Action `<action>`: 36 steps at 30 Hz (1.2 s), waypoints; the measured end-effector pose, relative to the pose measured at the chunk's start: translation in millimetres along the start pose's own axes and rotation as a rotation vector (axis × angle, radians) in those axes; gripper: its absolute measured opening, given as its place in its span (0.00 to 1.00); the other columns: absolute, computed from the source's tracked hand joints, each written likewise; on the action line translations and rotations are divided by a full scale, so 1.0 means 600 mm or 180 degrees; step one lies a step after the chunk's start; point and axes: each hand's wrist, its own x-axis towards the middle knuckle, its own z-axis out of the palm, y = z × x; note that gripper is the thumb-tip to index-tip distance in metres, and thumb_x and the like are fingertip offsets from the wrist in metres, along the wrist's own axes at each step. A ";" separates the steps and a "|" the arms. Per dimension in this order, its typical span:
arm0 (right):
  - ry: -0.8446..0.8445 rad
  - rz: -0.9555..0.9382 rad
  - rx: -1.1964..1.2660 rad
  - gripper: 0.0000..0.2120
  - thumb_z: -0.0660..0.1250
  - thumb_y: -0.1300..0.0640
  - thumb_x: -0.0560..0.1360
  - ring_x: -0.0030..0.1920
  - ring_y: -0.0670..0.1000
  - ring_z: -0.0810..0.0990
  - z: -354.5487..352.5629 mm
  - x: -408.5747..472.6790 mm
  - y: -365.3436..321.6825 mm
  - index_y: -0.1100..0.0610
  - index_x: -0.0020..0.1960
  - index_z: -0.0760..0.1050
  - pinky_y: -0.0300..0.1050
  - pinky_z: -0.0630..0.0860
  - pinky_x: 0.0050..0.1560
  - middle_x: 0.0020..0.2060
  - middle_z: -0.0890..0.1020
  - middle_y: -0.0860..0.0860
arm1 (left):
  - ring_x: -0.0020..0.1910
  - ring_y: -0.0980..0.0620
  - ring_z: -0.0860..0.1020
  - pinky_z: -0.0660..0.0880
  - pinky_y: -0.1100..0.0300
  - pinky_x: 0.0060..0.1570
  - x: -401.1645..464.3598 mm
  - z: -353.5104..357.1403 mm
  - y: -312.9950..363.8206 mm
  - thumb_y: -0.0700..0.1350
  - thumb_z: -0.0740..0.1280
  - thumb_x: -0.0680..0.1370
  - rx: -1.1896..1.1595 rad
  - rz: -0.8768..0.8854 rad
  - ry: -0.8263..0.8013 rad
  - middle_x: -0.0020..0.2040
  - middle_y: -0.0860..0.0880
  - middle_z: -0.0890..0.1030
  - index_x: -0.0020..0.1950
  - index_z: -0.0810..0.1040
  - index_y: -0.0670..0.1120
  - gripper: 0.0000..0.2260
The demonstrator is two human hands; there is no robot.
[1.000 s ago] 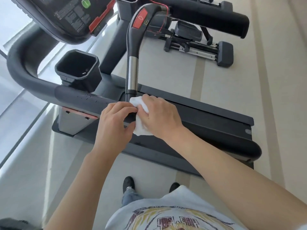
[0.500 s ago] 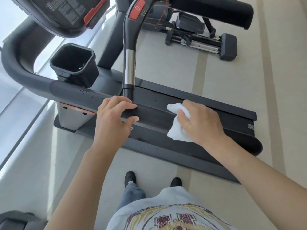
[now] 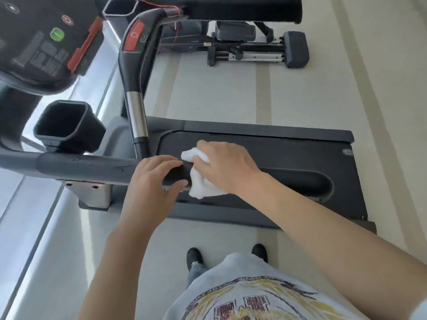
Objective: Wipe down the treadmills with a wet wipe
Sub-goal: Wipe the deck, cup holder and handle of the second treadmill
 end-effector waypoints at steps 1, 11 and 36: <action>0.0037 0.0074 -0.0057 0.09 0.56 0.47 0.82 0.44 0.55 0.77 -0.009 -0.020 0.037 0.51 0.46 0.67 0.50 0.71 0.40 0.43 0.79 0.45 | 0.62 0.49 0.77 0.75 0.46 0.67 0.007 0.013 0.013 0.42 0.80 0.75 -0.0080 0.0084 -0.0077 0.62 0.52 0.83 0.63 0.84 0.46 0.17; 0.0424 0.0899 -0.0363 0.11 0.56 0.46 0.78 0.41 0.54 0.76 -0.074 -0.142 0.193 0.49 0.40 0.67 0.47 0.71 0.38 0.37 0.76 0.45 | 0.58 0.60 0.79 0.69 0.50 0.70 0.045 0.064 0.060 0.62 0.76 0.73 -0.0417 0.0093 -0.0395 0.57 0.62 0.84 0.58 0.85 0.55 0.18; -0.0659 0.0986 0.0670 0.13 0.57 0.47 0.81 0.44 0.42 0.77 -0.130 -0.127 0.236 0.48 0.42 0.75 0.45 0.69 0.41 0.40 0.80 0.40 | 0.49 0.61 0.79 0.67 0.58 0.58 0.068 0.131 0.162 0.68 0.58 0.80 0.0323 0.0128 -0.0569 0.48 0.68 0.82 0.55 0.83 0.64 0.17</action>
